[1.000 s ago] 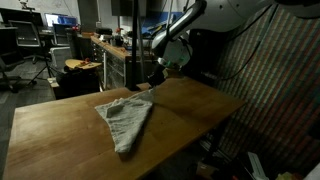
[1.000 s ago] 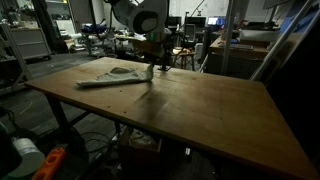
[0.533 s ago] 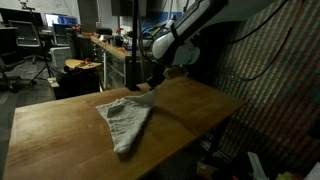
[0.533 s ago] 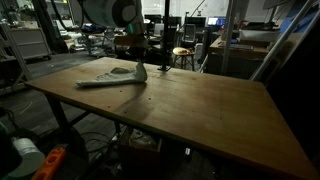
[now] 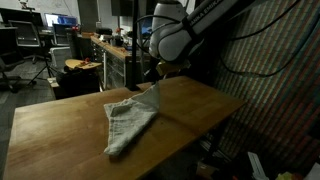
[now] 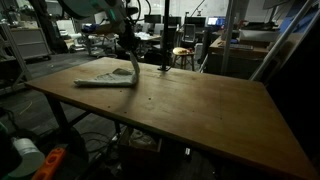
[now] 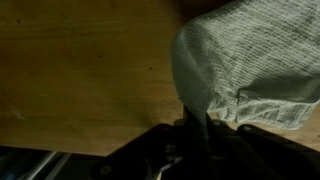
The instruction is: Fold the towel on the table twice, diagonally.
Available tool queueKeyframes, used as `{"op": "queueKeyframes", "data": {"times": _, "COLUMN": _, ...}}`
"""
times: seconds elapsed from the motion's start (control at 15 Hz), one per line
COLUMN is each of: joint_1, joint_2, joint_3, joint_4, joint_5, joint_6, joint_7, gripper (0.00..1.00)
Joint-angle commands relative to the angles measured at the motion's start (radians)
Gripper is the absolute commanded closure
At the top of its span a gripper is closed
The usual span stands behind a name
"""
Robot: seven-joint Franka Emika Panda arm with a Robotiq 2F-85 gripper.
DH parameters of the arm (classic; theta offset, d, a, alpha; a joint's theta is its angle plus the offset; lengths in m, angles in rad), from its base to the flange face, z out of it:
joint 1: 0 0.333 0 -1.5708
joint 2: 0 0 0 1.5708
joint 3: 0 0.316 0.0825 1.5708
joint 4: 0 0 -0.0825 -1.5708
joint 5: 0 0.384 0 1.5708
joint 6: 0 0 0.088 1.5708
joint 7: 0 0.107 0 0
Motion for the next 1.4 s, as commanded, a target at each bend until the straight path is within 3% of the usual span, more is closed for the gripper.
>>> {"op": "queueKeyframes", "data": {"times": 0.0, "joint_1": 0.035, "joint_2": -0.077, "joint_3": 0.046, "joint_4": -0.008, "joint_5": -0.12, "joint_6": -0.117, "joint_7": 0.254, "gripper": 0.99}}
{"op": "queueKeyframes", "data": {"times": 0.4, "joint_1": 0.066, "joint_2": -0.113, "joint_3": 0.156, "joint_4": -0.002, "joint_5": -0.249, "joint_6": -0.302, "joint_7": 0.479, "gripper": 0.99}}
{"op": "queueKeyframes", "data": {"times": 0.87, "joint_1": 0.135, "joint_2": -0.083, "joint_3": 0.262, "joint_4": 0.046, "joint_5": -0.386, "joint_6": -0.566, "joint_7": 0.615, "gripper": 0.99}}
{"op": "queueKeyframes", "data": {"times": 1.33, "joint_1": 0.234, "joint_2": 0.092, "joint_3": 0.334, "joint_4": 0.236, "joint_5": -0.536, "joint_6": -1.05, "joint_7": 0.728, "gripper": 0.99}}
